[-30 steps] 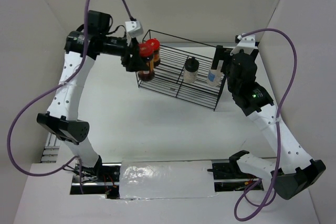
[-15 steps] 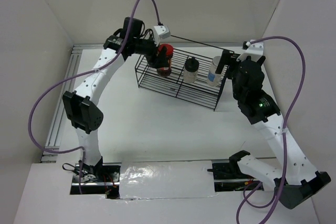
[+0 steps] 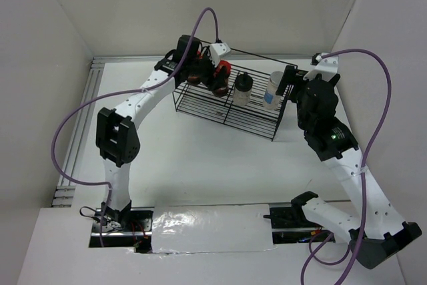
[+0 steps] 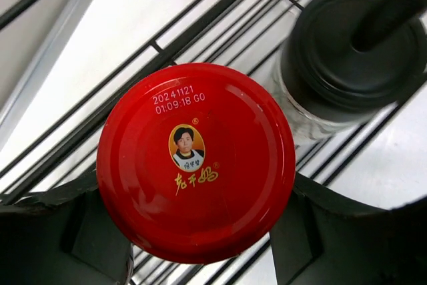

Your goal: Organize the condiment bottles

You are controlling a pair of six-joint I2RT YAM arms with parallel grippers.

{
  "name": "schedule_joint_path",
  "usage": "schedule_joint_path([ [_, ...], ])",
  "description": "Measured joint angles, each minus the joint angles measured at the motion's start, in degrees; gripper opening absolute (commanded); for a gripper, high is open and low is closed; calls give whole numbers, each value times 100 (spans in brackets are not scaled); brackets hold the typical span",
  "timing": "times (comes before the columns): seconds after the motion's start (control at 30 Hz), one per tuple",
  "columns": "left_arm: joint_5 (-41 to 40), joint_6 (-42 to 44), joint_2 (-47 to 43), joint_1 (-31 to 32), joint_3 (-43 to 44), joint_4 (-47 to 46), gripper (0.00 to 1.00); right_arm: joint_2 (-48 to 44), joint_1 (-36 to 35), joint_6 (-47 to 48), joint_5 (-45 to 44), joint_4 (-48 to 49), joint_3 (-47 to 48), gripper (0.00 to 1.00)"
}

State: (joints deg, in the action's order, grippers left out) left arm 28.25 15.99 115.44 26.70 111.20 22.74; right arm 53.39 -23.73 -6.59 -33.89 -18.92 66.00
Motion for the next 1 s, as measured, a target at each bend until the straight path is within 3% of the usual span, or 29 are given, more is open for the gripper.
schedule_joint_path([
  [0.2,-243,-149,52,13,-179,-566,4,0,0,2,0,0,-11,100],
  [0.3,-348,-162,52,22,-229,-726,23,2,0,4,0,0,-11,100],
  [0.33,-391,-166,52,24,-245,-758,42,2,2,7,0,0,-13,100],
  [0.43,-437,-227,52,28,-251,-776,72,7,11,24,4,2,-20,100],
  [0.6,-468,-260,52,37,-236,-776,99,96,48,28,35,0,-44,100],
  [1.0,-431,-446,33,37,935,-214,99,839,649,-221,409,-389,398,100],
])
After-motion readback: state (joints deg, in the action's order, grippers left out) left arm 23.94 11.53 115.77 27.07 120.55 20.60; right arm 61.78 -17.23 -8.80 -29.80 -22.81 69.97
